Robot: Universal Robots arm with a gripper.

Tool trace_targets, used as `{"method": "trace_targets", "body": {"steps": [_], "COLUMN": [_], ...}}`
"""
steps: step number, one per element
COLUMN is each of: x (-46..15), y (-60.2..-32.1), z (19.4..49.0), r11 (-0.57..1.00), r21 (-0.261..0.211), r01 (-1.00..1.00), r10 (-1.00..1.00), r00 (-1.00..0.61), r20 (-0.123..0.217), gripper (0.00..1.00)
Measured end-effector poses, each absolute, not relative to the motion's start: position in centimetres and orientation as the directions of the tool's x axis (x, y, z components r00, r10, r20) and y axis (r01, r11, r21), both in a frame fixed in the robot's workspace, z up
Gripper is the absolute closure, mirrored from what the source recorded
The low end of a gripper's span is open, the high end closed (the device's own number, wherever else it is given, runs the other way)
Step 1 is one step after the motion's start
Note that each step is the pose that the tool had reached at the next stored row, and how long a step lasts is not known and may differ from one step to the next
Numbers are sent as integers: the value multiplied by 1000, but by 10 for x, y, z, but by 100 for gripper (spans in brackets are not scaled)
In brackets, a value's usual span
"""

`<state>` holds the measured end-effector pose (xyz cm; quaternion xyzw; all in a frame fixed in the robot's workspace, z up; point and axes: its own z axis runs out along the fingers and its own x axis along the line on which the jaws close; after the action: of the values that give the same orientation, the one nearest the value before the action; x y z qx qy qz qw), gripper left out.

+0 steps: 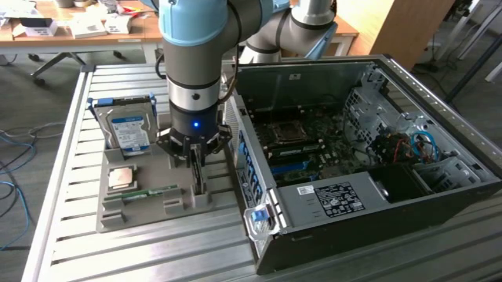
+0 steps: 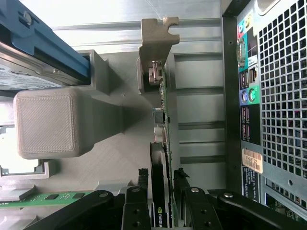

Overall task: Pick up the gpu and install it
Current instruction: 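Pick up the gpu and move the gpu toward the slot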

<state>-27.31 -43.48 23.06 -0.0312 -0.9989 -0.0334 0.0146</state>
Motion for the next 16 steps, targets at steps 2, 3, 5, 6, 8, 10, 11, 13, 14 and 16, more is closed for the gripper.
{"method": "trace_targets", "body": {"steps": [2,3,5,6,8,10,11,13,14,16], "x": [-273,-273,-273,-273,-273,-273,-273,-273,-273,-273], "y": [-435,-435,-435,-435,-435,-435,-435,-435,-435,-435], "z": [231,231,231,231,231,231,231,231,231,231], "r11": [996,996,996,996,996,996,996,996,996,996], "r21": [66,66,66,66,66,66,66,66,66,66], "r01": [63,63,63,63,63,63,63,63,63,63], "r10": [61,61,61,61,61,61,61,61,61,61], "r00": [-998,-998,-998,-998,-998,-998,-998,-998,-998,-998], "r20": [31,31,31,31,31,31,31,31,31,31], "gripper": [65,65,65,65,65,65,65,66,73,74]}}
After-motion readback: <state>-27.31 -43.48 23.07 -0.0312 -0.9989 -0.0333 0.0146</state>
